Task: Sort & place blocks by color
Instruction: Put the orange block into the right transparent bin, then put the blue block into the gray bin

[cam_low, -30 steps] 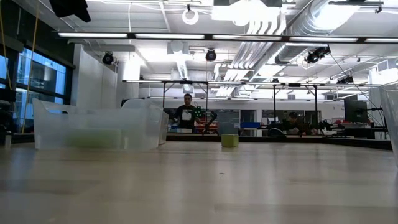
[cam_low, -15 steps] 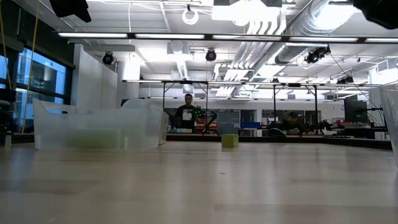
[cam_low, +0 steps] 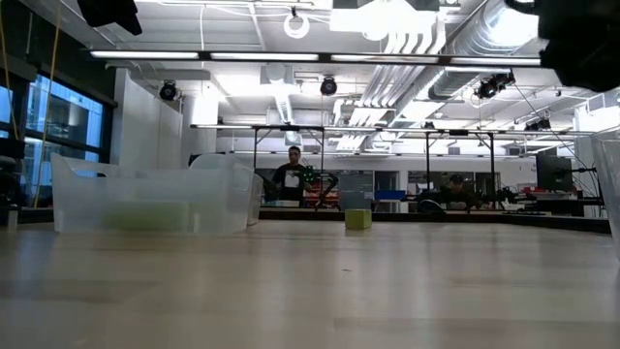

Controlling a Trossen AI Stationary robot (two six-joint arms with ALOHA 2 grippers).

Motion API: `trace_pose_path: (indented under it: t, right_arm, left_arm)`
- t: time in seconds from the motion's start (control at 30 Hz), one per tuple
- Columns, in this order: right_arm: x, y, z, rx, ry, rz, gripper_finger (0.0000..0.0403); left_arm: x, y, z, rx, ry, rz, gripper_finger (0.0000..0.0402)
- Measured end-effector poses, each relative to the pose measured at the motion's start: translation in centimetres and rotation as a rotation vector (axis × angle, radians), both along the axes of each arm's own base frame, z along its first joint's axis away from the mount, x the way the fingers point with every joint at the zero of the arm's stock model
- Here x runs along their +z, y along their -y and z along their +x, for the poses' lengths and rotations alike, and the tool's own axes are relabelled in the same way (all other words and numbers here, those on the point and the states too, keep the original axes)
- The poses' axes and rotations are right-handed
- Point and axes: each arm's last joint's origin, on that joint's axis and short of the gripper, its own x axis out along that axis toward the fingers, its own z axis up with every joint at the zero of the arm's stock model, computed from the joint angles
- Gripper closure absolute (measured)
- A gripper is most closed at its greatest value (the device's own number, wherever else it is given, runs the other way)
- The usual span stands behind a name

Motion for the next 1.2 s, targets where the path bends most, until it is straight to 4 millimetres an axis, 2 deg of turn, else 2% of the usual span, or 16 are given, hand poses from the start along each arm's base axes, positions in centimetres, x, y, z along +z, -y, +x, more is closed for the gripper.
trace_pose_path:
  t: [0.43, 0.77, 1.2]
  right_arm:
    - [-2.6, -0.1, 1.0, -0.008, -0.083, -0.013, 0.0364]
    - [-2.7, -0.2, 1.2, -0.008, -0.07, -0.003, 0.0354]
    - [-2.7, -0.3, 1.2, 0.01, -0.063, -0.002, 0.0296]
  left_arm:
    - [0.0, 0.0, 0.0, 0.0, 0.0, 0.0, 0.0329]
    - [0.0, 0.0, 0.0, 0.0, -0.001, 0.0, 0.0329]
    - [0.0, -0.1, 0.0, -0.002, -0.004, 0.051, 0.0329]
